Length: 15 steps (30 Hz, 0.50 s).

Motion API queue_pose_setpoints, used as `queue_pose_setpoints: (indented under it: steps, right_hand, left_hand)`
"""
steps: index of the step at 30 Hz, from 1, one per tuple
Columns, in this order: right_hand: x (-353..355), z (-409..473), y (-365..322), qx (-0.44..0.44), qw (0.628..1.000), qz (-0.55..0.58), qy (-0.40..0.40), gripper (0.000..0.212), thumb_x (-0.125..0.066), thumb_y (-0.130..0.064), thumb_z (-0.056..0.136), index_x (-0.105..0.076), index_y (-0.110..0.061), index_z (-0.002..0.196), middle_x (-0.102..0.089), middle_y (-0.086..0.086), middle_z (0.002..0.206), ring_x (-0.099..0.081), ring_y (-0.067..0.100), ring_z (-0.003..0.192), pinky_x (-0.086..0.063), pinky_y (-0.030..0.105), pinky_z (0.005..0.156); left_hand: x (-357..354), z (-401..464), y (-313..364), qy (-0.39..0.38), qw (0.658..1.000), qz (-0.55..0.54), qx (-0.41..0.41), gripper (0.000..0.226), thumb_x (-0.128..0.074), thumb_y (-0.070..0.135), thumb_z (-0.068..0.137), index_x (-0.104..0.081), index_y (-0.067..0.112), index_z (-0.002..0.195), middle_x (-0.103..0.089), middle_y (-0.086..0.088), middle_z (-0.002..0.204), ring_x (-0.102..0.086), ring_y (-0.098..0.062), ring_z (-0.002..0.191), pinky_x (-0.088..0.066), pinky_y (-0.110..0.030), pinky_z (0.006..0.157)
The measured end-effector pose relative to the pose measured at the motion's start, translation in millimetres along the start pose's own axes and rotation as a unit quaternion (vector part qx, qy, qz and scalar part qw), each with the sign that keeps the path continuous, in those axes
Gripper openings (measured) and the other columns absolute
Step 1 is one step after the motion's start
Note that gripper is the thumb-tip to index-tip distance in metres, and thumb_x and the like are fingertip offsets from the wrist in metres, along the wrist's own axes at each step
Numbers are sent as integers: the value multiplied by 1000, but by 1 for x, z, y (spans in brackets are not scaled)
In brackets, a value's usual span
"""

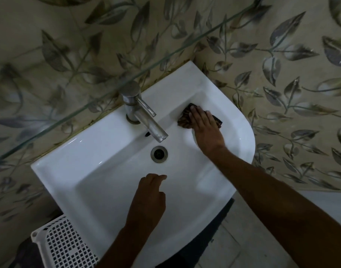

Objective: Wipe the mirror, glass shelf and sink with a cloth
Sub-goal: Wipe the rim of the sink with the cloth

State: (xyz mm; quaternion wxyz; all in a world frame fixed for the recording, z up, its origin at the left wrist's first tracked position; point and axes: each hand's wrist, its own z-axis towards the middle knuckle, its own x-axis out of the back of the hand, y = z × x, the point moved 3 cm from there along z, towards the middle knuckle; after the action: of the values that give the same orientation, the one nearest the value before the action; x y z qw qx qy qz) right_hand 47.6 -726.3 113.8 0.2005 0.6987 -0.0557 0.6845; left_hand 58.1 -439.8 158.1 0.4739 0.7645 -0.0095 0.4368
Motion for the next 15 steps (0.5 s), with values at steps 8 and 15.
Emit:
queue_pose_setpoints:
  steps: [8, 15]
  right_hand:
    - [-29, -36, -139, 54, 967, 237, -75, 59, -55, -13, 88, -44, -5, 146, -35, 21, 155, -38, 43, 140, -40, 57, 108]
    - [-13, -57, -141, 307, 922, 220, -86, 50, -40, -18, 102, -36, -7, 150, -27, 15, 161, -23, 35, 148, -22, 51, 119]
  left_hand:
    - [-7, -9, -1, 28, 999, 9, -17, 41, -55, 3, 80, -61, 17, 119, -58, 2, 117, -44, -5, 109, -36, -14, 98]
    - [-7, -4, -17, 78, 995, 16, -54, 39, -42, 18, 73, -57, 27, 107, -52, 4, 111, -49, -9, 101, -40, -23, 91]
